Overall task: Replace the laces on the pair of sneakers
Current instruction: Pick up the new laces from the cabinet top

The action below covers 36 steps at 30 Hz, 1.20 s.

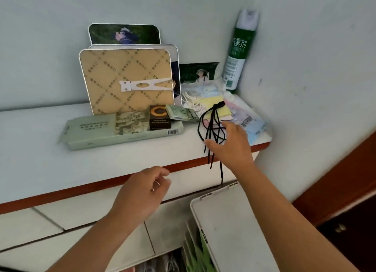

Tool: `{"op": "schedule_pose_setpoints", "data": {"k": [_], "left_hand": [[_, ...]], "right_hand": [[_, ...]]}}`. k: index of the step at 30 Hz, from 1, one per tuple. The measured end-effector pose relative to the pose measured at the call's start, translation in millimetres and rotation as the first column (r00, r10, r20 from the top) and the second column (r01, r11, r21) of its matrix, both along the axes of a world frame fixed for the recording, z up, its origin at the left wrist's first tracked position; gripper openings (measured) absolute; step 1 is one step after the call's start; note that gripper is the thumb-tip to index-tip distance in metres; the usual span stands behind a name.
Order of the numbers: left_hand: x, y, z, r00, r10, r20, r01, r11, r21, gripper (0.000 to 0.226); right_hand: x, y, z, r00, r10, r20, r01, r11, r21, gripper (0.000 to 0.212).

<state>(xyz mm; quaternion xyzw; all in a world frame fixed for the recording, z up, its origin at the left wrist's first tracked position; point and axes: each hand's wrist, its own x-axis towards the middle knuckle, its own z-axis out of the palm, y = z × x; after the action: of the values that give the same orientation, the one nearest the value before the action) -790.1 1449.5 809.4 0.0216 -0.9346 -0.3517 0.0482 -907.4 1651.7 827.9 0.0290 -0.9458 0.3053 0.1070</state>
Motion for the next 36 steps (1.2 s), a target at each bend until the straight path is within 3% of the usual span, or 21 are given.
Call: {"op": "schedule_pose_setpoints", "data": {"k": [4,6,9,11,16,20,23,26,31,33,36], "left_hand": [[-7,2,2,0.999,0.041,0.007,-0.041,0.999,0.003,0.017],[-5,3,-2,0.997,0.071,0.016,-0.071,0.997,0.010,0.018],[-1,8,-10,0.992,0.120,0.026,-0.121,0.992,0.023,0.016],[3,13,-15,0.988,0.149,0.030,-0.150,0.988,0.034,0.015],[15,23,-20,0.975,0.222,0.015,-0.223,0.973,0.056,0.014],[28,29,-20,0.955,0.297,-0.002,-0.296,0.950,0.103,0.021],[49,31,-25,0.931,0.365,-0.017,-0.361,0.925,0.117,0.046],[77,30,-30,0.915,0.403,-0.032,-0.398,0.911,0.106,0.072],[136,12,-39,0.856,0.517,-0.028,-0.514,0.855,0.074,0.082],[167,1,-46,0.803,0.595,0.035,-0.589,0.783,0.202,0.082],[216,-15,-52,0.700,0.700,0.138,-0.683,0.601,0.415,0.087]], "right_hand": [[-37,-9,-10,0.987,-0.004,0.164,-0.033,0.975,0.220,0.090],[-45,-10,-17,0.990,0.002,0.140,-0.037,0.968,0.249,0.080],[-51,-9,-24,0.997,0.073,0.010,-0.074,0.980,0.183,0.046],[-52,-8,-25,0.992,0.119,-0.032,-0.113,0.982,0.150,0.034],[-29,-1,-16,0.974,0.184,-0.129,-0.197,0.975,-0.099,0.031],[21,-1,-11,0.921,0.331,-0.208,-0.379,0.886,-0.269,0.028],[59,-8,-12,0.826,0.536,-0.178,-0.564,0.768,-0.304,0.032],[89,-24,-15,0.667,0.739,-0.092,-0.728,0.620,-0.293,0.039],[136,-67,-29,0.386,0.922,0.026,-0.867,0.373,-0.330,0.044],[158,-86,-35,0.283,0.958,0.040,-0.887,0.277,-0.370,0.035],[191,-115,-44,0.161,0.986,0.051,-0.906,0.168,-0.390,0.028]]}}
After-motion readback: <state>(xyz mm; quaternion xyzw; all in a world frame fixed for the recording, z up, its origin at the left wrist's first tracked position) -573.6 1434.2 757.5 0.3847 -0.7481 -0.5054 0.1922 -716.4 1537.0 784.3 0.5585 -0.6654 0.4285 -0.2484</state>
